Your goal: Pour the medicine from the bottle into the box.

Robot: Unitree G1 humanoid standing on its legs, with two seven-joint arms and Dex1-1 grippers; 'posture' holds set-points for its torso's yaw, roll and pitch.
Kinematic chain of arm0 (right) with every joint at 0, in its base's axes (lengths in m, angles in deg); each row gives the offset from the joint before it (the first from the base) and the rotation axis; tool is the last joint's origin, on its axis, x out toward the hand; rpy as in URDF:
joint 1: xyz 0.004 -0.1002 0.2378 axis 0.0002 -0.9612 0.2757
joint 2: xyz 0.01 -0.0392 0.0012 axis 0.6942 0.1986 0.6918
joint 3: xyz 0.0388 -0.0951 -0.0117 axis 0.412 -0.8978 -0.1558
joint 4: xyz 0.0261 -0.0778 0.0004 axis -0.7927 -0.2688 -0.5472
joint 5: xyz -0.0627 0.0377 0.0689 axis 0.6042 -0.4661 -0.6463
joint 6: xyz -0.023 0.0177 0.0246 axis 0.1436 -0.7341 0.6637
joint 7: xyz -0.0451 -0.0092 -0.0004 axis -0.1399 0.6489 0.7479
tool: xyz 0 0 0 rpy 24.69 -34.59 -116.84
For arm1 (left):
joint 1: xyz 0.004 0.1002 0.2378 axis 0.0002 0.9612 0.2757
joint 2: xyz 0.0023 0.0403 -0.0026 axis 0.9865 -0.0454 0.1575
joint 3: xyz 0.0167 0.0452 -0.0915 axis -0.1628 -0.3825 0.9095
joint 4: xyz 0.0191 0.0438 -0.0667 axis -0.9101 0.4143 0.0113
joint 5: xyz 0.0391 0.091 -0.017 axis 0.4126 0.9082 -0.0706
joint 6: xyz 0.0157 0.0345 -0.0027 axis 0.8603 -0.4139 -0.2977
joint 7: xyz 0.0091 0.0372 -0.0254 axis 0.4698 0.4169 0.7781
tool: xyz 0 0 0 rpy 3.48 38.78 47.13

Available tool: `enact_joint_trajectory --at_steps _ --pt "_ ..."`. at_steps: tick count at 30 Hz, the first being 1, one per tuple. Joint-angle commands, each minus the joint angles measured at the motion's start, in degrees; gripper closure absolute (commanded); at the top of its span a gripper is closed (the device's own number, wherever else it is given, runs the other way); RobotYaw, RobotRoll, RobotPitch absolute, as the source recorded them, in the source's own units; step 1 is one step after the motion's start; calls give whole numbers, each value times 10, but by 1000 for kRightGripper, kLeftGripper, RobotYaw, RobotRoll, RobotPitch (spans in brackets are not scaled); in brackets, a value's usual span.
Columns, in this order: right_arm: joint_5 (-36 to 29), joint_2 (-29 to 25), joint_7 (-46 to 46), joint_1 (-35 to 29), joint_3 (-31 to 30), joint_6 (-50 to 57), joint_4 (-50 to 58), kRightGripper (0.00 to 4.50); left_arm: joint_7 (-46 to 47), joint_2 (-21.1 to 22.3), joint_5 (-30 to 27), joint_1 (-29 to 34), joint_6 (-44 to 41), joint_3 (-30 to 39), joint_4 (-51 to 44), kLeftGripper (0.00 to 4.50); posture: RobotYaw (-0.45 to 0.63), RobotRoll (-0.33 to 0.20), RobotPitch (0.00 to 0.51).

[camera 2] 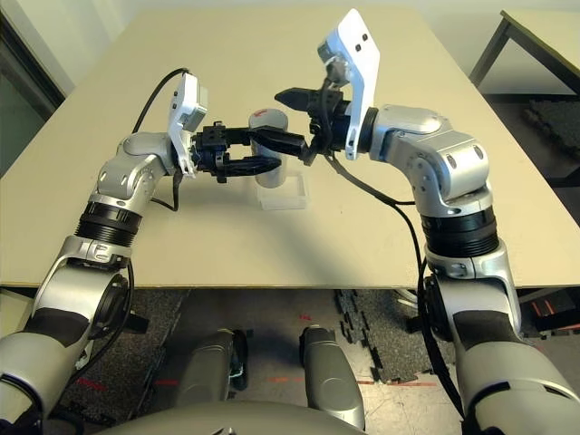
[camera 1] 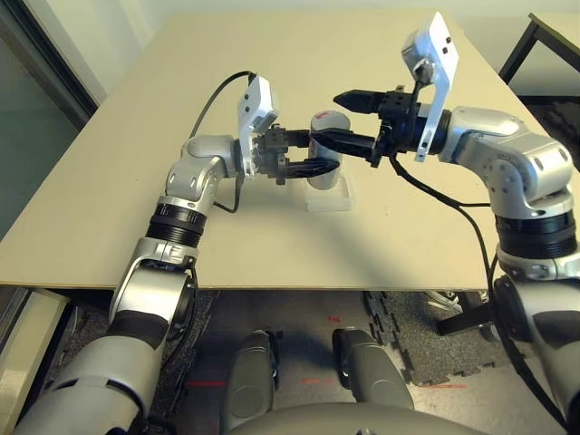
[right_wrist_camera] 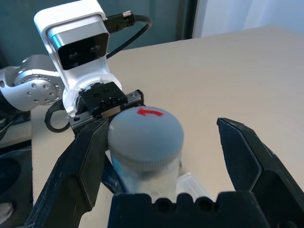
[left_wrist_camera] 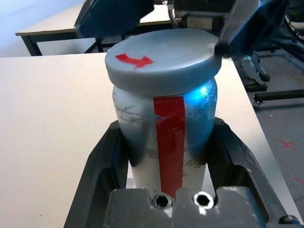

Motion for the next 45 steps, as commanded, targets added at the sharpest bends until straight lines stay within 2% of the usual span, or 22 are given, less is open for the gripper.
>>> enact_joint_trajectory --at_steps 1,14,23,27,39,45 --pt "-4 -17 -13 -12 29 9 6 0 -6 1 6 1 7 1 7 1987 -181 0 102" --pt "-22 -45 -21 -40 53 22 22 0 -8 1 7 -6 13 1 20 1987 -191 0 102" --pt "-73 -42 -19 -24 63 66 46 0 -9 3 11 -10 21 2 33 1987 -193 0 100" --pt "-85 -24 -24 -19 43 74 57 0 -9 -1 12 -11 23 0 35 1987 -197 0 97" --pt "-7 8 -9 27 -47 11 2 0 -12 -10 16 -13 25 -2 37 1987 -194 0 88" --pt "21 16 -1 34 -63 -6 -23 0 -11 -13 16 -9 23 -2 29 1987 -187 0 85"
